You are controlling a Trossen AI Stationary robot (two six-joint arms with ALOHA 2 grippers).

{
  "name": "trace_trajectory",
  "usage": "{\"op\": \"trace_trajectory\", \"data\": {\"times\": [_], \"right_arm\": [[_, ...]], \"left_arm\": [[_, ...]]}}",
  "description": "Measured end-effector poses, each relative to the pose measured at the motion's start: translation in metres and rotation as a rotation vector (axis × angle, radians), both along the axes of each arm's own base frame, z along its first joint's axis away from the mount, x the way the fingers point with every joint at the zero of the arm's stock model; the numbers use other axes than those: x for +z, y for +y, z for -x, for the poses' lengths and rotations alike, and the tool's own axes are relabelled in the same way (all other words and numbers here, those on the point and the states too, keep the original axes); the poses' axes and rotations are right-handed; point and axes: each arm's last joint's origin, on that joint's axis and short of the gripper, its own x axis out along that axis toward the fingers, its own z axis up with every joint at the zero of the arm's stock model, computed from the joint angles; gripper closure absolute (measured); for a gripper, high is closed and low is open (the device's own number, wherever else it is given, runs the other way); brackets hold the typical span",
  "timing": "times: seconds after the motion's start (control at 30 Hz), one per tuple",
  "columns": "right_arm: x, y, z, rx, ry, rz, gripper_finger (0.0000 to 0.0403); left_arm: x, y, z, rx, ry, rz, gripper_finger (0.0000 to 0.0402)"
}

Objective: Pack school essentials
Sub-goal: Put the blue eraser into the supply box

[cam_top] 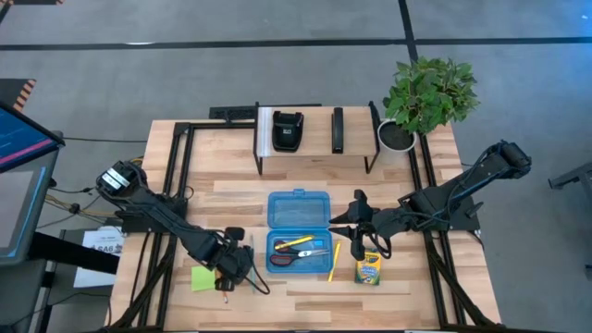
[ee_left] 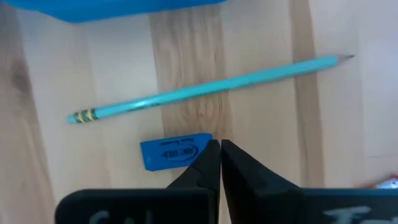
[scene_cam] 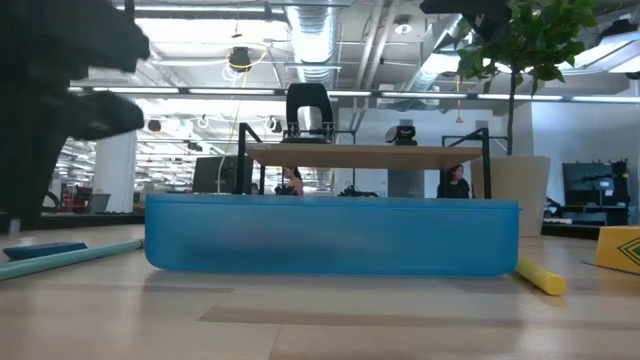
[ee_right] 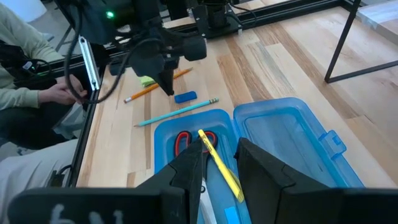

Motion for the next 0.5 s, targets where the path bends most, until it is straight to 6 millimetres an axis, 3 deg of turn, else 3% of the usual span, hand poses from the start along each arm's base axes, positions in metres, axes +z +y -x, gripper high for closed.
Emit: {"op": "trace_trajectory", "data": {"times": [0.27, 0.5], "right_arm": [[0.0, 0.0, 0.0, 0.002, 0.001, 0.001, 0.0282], [0.0, 0.0, 0.0, 0.004, 0.004, 0.006, 0.0282]], "left_arm": [[-0.002, -0.002, 0.004, -0.025, -0.008, -0.048, 0.0391], [-0.008, 0.008, 0.005, 0.059, 0.008, -0.06, 0.0291]]}}
